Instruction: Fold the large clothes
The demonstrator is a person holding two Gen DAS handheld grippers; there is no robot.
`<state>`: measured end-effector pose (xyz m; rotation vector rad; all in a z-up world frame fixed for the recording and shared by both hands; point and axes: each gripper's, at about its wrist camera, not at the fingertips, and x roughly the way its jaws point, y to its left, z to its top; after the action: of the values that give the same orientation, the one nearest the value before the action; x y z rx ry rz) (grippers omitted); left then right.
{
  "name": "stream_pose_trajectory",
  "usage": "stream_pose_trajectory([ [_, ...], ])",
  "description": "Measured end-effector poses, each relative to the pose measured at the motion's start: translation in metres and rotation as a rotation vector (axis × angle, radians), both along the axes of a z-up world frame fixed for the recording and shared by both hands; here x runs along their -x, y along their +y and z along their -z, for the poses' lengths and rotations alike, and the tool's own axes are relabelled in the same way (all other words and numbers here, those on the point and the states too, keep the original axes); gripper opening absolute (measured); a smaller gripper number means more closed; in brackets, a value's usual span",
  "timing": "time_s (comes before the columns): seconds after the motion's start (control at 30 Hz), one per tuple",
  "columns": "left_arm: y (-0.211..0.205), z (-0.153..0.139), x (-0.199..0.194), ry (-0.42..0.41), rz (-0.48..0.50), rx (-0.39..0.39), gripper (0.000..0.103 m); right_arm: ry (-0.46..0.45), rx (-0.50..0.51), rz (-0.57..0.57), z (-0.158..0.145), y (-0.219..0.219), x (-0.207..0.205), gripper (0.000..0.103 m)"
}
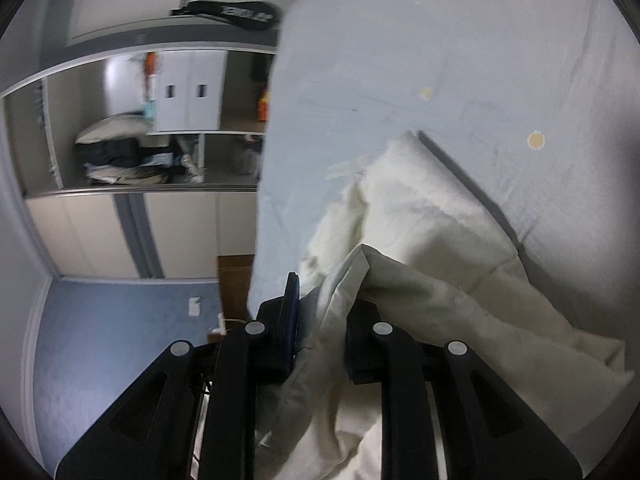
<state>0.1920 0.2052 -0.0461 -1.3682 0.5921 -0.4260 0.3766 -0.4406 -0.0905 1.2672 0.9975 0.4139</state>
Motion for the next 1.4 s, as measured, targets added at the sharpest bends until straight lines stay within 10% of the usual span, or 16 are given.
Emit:
stream_pose_trajectory([
  [0.27, 0.012, 0.025, -0.015, 0.081, -0.027, 0.073, 0.054, 0.062, 0.006, 0.000, 0.025, 0.006, -0.013, 0.022],
  [0.43, 0.019, 0.017, -0.009, 0.038, -0.052, 0.120, 0.086, 0.065, -0.063, 0.004, 0.011, -0.006, -0.015, 0.050],
  [0.5, 0.021, 0.012, -0.007, 0.031, -0.061, 0.111, 0.089, 0.036, -0.075, 0.047, -0.001, -0.015, -0.011, 0.065],
  [0.73, 0.041, -0.005, 0.013, -0.037, -0.200, 0.106, 0.090, -0.199, 0.001, 0.102, -0.084, -0.019, 0.020, 0.067],
  [1.03, -0.005, -0.060, 0.013, -0.055, -0.122, -0.225, 0.090, -0.511, 0.667, -0.437, -0.144, 0.160, 0.082, 0.066],
  [1.4, -0.119, -0.056, -0.013, -0.001, 0.115, -0.718, 0.090, -0.559, 0.952, -0.487, -0.116, 0.234, 0.087, 0.066],
])
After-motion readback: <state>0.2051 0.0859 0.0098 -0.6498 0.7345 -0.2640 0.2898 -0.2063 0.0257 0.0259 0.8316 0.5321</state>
